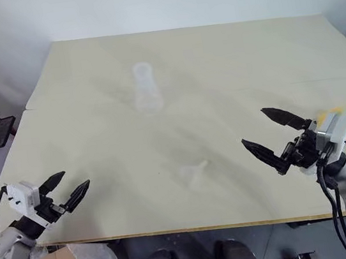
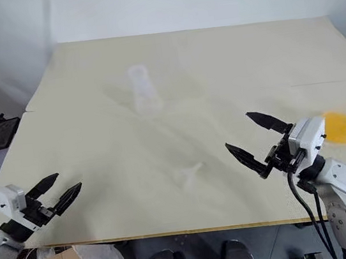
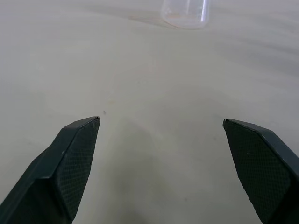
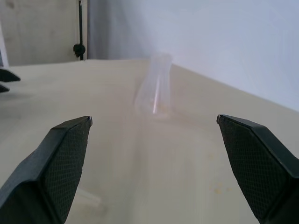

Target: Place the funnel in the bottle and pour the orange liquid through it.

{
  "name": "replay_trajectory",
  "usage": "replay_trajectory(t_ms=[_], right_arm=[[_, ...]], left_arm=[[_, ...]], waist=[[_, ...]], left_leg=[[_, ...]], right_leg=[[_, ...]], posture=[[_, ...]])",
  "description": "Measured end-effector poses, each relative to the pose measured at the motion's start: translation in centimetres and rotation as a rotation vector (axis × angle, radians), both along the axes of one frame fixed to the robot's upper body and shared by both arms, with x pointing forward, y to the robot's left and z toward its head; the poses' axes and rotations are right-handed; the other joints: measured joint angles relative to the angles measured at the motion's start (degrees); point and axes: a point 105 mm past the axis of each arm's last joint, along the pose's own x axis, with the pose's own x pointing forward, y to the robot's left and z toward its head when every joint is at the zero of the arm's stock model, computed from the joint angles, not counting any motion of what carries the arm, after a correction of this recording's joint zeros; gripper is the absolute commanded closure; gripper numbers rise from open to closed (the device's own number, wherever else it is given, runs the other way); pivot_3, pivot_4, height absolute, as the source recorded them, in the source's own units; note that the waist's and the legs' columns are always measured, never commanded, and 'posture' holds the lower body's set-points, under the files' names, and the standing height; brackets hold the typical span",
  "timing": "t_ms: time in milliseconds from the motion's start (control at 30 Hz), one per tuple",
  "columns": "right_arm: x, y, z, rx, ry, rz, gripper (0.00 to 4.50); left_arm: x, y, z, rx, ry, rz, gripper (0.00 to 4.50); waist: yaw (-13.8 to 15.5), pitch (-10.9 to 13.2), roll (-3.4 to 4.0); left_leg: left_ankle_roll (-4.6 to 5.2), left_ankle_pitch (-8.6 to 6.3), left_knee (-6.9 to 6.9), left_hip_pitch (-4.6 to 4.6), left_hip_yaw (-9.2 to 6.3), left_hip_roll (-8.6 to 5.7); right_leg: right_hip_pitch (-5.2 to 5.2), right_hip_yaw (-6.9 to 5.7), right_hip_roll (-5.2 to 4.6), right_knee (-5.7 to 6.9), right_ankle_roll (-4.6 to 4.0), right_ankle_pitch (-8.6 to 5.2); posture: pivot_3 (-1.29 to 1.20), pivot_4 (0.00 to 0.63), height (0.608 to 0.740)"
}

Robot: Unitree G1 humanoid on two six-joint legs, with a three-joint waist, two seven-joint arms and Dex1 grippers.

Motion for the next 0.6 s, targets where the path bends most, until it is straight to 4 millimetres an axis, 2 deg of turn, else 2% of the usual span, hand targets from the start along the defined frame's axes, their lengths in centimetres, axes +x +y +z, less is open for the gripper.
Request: replay_trajectory(t_ms=[133,300,433,600], right_arm=[[-0.3,-0.3,-0.8,-0.014,0.029,-0.006,0.00],[-0.8,-0.4,-2.0,-0.023,0.061,-0.021,0.00],[-0.9,-0.3,-2.4,-0.012,0.072,-0.039,0.00],[-0.8,0.1,-2.4,-0.007,0.063,-0.041,0.00]], left_arm=[[3.0,-3.5,2.4,-0.010,-0.086,-0.089,0.02],[9.5,-8.6,6.6,-0.091,-0.175,-0.132,0.02],[13.5,-12.1,8.2,-0.101,-0.160,-0.183,0.02],[16.4,-14.3,8.2,-0.065,-0.126,-0.193,0.02]], waist=[[0.1,0.0,-0.03],[-0.2,-0.1,-0.14],[-0.5,-0.1,-0.18],[-0.3,0.0,-0.23]], left_leg=[[-0.01,0.02,0.01,0.02,-0.01,0.01],[0.00,0.06,0.02,0.03,0.11,-0.08],[-0.01,0.06,0.00,0.00,0.30,-0.16],[-0.02,0.07,0.02,-0.02,0.35,-0.15]], right_leg=[[0.03,-0.01,0.03,0.02,0.00,0.00],[0.01,-0.04,0.05,0.04,0.05,0.03],[-0.12,-0.10,0.16,0.03,0.05,0.02],[-0.14,-0.10,0.18,0.00,0.05,0.02]], posture=[[0.00,0.150,0.740],[0.00,0.150,0.740],[0.00,0.150,0.740],[0.00,0.150,0.740]])
